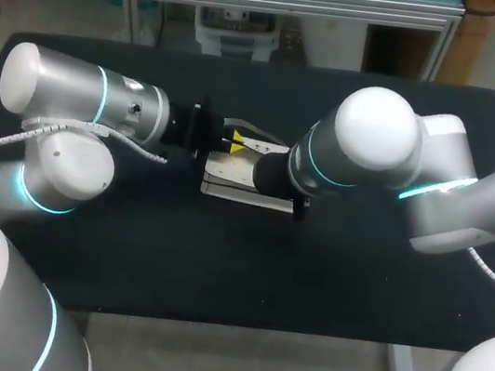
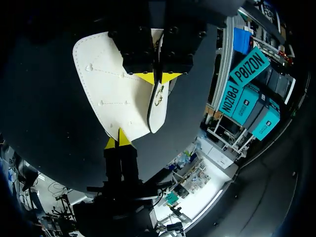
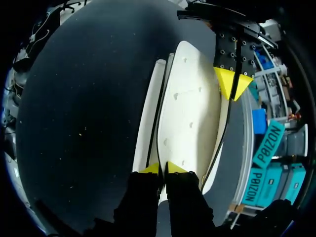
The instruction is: Pick up the bag, open it, inspect its contents, close it, and place it on the opposite side
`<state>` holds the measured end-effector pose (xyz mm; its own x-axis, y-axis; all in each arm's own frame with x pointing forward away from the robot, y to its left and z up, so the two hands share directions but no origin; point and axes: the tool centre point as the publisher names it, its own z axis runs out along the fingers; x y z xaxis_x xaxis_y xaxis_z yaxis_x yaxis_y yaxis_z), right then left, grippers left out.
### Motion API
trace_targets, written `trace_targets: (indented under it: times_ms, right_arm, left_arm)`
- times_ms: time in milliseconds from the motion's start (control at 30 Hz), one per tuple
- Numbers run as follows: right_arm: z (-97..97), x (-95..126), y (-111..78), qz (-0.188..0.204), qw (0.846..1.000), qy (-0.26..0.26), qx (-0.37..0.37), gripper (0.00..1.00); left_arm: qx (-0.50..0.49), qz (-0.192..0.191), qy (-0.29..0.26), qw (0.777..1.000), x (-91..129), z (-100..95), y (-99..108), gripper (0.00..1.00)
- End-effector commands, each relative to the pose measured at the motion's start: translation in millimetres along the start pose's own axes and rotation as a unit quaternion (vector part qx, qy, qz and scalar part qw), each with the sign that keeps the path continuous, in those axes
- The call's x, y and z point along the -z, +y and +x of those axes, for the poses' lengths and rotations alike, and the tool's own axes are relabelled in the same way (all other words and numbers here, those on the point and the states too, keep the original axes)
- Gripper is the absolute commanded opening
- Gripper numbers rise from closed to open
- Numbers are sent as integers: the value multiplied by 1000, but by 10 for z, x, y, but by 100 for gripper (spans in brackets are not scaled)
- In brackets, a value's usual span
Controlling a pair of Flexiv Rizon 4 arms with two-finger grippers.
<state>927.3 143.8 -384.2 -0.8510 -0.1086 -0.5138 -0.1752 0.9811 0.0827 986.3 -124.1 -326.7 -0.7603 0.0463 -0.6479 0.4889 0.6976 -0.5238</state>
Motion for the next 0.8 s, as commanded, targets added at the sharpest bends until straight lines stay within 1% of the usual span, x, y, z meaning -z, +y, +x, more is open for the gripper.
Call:
trace_targets:
  times_ms: [33, 67, 133, 200, 367, 400, 467, 567, 600, 633, 667, 733, 800]
  right_arm:
    - [60, -39, -22, 1, 1000, -2, 0, 0]
    - [60, -39, -22, 1, 1000, -2, 0, 0]
    - [60, -39, -22, 1, 1000, -2, 0, 0]
    - [60, -39, -22, 1, 1000, -2, 0, 0]
    - [60, -39, -22, 1, 1000, -2, 0, 0]
    - [60, -39, -22, 1, 1000, -2, 0, 0]
    - [60, -39, -22, 1, 1000, -2, 0, 0]
    - [60, -39, -22, 1, 1000, -2, 0, 0]
    - [60, -39, -22, 1, 1000, -2, 0, 0]
    - [60, -39, -22, 1, 1000, -2, 0, 0]
    - [60, -39, -22, 1, 1000, -2, 0, 0]
    - [60, -39, -22, 1, 1000, -2, 0, 0]
    - [60, -39, -22, 1, 1000, -2, 0, 0]
  left_arm:
    - [36, -4, 51, 998, 129, -198, 23, 0]
    - [43, -9, 47, 998, 137, -215, 37, 0]
    - [65, -1, 60, 996, 147, -241, 65, 0]
    - [67, -9, 62, 996, 154, -249, 79, 0]
    - [91, -7, 88, 992, 154, -262, 98, 0]
    - [91, -11, 88, 992, 152, -260, 99, 0]
    - [88, -7, 96, 991, 144, -235, 94, 0]
    - [78, -11, 98, 992, 120, -173, 88, 1]
    - [74, -15, 97, 992, 112, -155, 88, 18]
    - [70, -17, 96, 993, 102, -136, 90, 31]
    - [68, -21, 95, 993, 87, -115, 95, 39]
    - [64, -27, 92, 993, 54, -80, 109, 46]
    - [64, -25, 93, 993, 30, -49, 115, 49]
